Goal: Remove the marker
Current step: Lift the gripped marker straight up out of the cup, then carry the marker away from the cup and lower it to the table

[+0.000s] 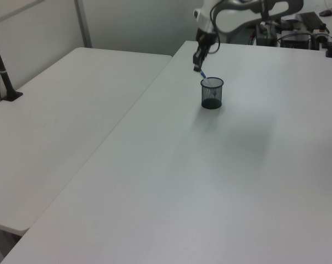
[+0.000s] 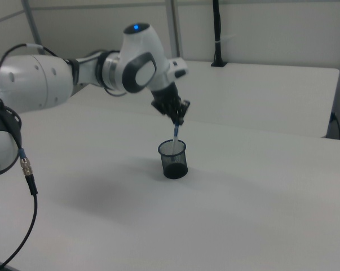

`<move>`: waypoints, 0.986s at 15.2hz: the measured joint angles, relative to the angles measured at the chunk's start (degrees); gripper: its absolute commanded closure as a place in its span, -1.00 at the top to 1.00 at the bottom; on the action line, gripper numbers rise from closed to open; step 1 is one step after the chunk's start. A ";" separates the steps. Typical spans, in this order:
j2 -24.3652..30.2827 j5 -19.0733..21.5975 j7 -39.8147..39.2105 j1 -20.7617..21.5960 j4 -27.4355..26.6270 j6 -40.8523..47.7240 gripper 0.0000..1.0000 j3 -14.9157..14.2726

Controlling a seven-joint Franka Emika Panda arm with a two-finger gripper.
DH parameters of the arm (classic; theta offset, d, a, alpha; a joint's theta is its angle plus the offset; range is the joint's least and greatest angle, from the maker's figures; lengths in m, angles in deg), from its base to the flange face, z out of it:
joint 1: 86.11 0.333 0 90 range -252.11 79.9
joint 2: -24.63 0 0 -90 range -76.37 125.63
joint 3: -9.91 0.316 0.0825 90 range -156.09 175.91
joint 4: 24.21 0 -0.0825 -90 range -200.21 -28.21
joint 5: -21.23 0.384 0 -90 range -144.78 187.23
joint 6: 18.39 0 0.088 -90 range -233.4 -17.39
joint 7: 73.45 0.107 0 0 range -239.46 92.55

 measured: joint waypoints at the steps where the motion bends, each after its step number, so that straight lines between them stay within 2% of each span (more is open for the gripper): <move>1: 1.05 0.01 0.05 -0.02 0.71 0.00 -0.99 -0.02; 8: 9.45 0.69 2.19 0.09 1.51 0.63 -0.99 0.34; 11: 11.00 5.10 2.48 1.28 1.43 10.67 -0.99 0.76; 12: 10.97 5.96 2.54 3.10 1.30 15.02 -0.99 0.89; 15: 10.54 6.08 3.69 7.57 0.37 23.73 -0.99 1.10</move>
